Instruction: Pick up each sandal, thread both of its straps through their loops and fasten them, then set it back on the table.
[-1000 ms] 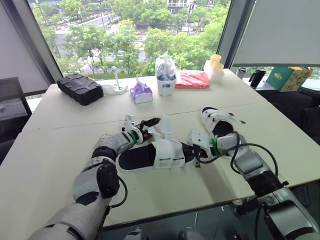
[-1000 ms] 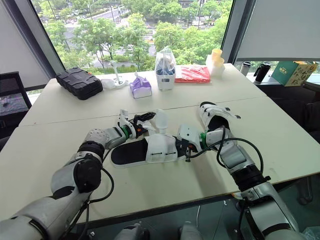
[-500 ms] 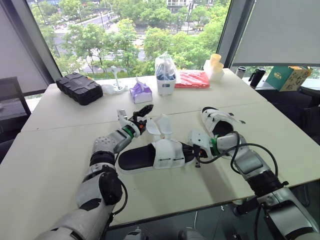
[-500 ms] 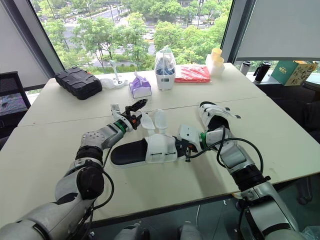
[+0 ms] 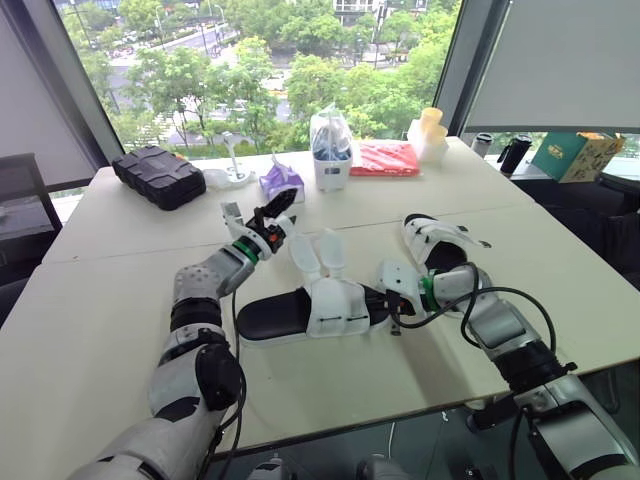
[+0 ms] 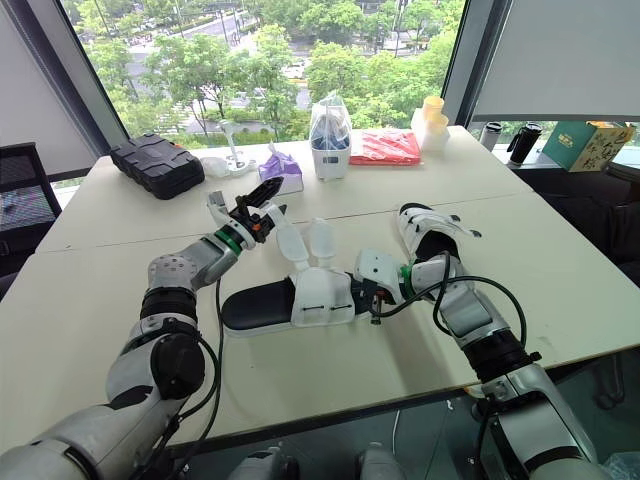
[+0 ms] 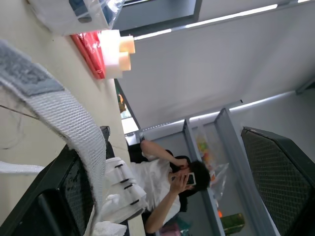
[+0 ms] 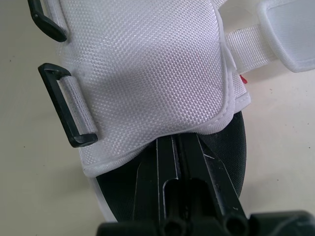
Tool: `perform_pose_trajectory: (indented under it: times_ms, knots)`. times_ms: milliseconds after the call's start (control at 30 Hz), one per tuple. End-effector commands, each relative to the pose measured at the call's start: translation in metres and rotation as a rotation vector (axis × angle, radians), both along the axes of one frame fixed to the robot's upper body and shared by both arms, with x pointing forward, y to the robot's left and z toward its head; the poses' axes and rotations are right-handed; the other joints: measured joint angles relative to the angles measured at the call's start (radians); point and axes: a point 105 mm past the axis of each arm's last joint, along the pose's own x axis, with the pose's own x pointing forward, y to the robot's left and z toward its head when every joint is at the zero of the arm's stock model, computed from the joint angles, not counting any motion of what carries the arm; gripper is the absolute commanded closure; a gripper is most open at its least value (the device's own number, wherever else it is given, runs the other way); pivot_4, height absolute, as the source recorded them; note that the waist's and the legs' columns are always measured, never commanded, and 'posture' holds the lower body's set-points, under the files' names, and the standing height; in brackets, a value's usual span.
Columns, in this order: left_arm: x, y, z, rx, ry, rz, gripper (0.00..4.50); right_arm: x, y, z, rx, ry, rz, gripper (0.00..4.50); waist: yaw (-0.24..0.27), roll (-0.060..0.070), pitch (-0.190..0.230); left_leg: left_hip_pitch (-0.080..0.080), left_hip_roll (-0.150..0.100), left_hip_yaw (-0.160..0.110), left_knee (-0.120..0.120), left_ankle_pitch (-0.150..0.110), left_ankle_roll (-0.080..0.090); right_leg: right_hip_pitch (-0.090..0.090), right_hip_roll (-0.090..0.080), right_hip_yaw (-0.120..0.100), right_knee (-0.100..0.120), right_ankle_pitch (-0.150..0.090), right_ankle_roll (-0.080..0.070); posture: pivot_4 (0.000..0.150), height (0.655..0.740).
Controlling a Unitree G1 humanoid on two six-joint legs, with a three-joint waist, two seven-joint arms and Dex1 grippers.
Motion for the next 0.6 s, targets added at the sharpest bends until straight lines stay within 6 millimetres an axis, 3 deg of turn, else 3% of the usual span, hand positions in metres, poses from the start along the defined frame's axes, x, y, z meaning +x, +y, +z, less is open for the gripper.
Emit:
perform_pose_trajectory:
  times_ms: [33,133,233,433,533,600]
  knots:
    - [-0.001,0.001,0.022,-0.013,-0.074,-0.002,0.09,0.003,0.003,0.005,-0.001,-0.023,0.006,4.5,0.0,0.0,0.0,0.0,0.0,0.0,0.0,0.0,0.0,0.0,0.0,0.0,0.0,0.0,0.0,0.15,0.74]
    - [-0.001,0.001,0.022,-0.01,-0.075,-0.002,0.09,0.004,0.004,0.006,-0.002,-0.025,0.006,4.5,0.0,0.0,0.0,0.0,0.0,0.0,0.0,0.0,0.0,0.0,0.0,0.0,0.0,0.0,0.0,0.15,0.74]
    - [0.0,0.001,0.025,-0.01,-0.08,0.001,1.39,0.004,0.003,0.005,-0.003,-0.026,0.006,4.5,0.0,0.0,0.0,0.0,0.0,0.0,0.0,0.0,0.0,0.0,0.0,0.0,0.0,0.0,0.0,0.15,0.74]
    - [-0.01,0.002,0.048,-0.014,-0.195,-0.034,4.46,0.004,0.004,0.005,-0.005,-0.026,0.009,4.5,-0.001,-0.002,0.002,0.0,0.0,0.0,-0.001,0.0,0.0,0.0,0.0,0.0,-0.001,0.0,0.0,0.15,0.74]
    - [-0.026,-0.008,0.058,0.05,-0.298,-0.105,4.46,0.005,0.004,0.005,-0.004,-0.026,0.009,4.5,-0.002,-0.002,0.002,0.0,0.0,0.0,-0.001,0.0,0.0,0.0,0.0,0.0,-0.001,0.0,0.0,0.15,0.74]
    - [-0.053,-0.028,0.061,0.238,-0.46,-0.216,4.46,0.005,0.004,0.006,-0.006,-0.026,0.011,4.5,-0.004,-0.001,0.002,0.0,0.0,0.0,-0.001,0.0,0.0,0.0,0.0,0.0,-0.002,0.0,0.0,0.15,0.74]
